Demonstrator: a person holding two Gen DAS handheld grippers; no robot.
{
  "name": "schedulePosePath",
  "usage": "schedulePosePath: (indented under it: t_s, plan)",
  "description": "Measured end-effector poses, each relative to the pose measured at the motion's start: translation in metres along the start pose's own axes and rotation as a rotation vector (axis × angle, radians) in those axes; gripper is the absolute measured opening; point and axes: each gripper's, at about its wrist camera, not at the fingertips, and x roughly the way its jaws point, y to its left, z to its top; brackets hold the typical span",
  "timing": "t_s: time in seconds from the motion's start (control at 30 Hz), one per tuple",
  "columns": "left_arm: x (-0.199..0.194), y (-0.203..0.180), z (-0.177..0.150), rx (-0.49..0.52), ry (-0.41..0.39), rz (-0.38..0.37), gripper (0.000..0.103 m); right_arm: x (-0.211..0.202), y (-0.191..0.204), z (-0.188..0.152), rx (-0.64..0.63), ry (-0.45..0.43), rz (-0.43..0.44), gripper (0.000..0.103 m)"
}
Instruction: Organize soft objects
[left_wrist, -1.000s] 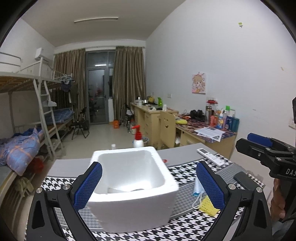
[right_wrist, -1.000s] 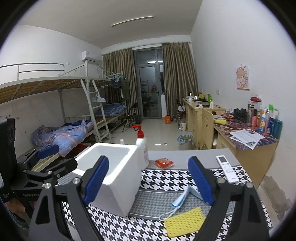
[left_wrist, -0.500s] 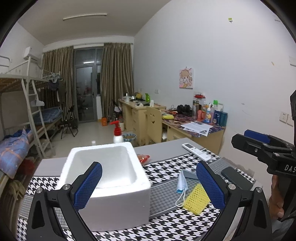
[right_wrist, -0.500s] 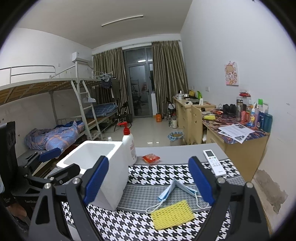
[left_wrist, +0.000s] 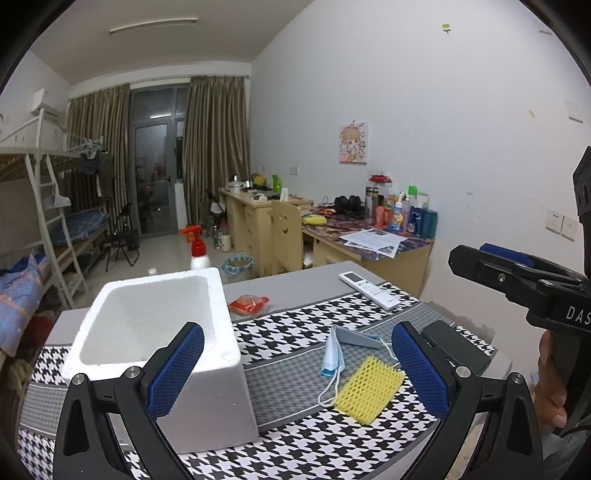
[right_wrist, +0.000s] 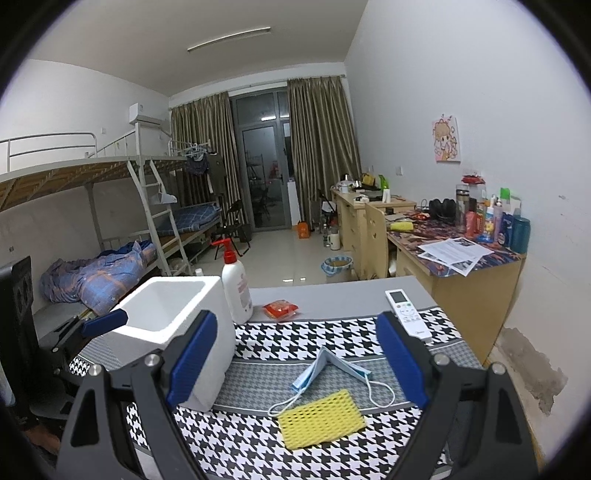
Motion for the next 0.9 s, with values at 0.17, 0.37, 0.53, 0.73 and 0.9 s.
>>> schedulePosePath:
  t_s: [0.17,0.37,0.53,0.73,0.9]
  plan:
    - [0.007,-0.014,-0.006,0.016,0.017,0.000,0.102,0.004,-0.010,-0.002,0.013,0.012,0.000,0.091]
    - [0.017,-0.022,-0.012,0.004,0.030,-0.009,0.102,0.005,-0.020,-0.003,0.010,0.029,-0.014,0.091]
    - [0.025,-0.025,-0.014,-0.001,0.035,0.007,0.102,0.001,-0.027,-0.005,0.008,0.011,-0.041,0.091]
    - [0.036,-0.031,-0.019,-0.006,0.061,-0.005,0.102,0.005,-0.033,-0.005,0.010,0.018,-0.040,0.091]
    - [0.045,-0.036,-0.024,-0.002,0.088,-0.003,0.102,0.016,-0.036,-0.009,0.008,0.041,-0.027,0.091]
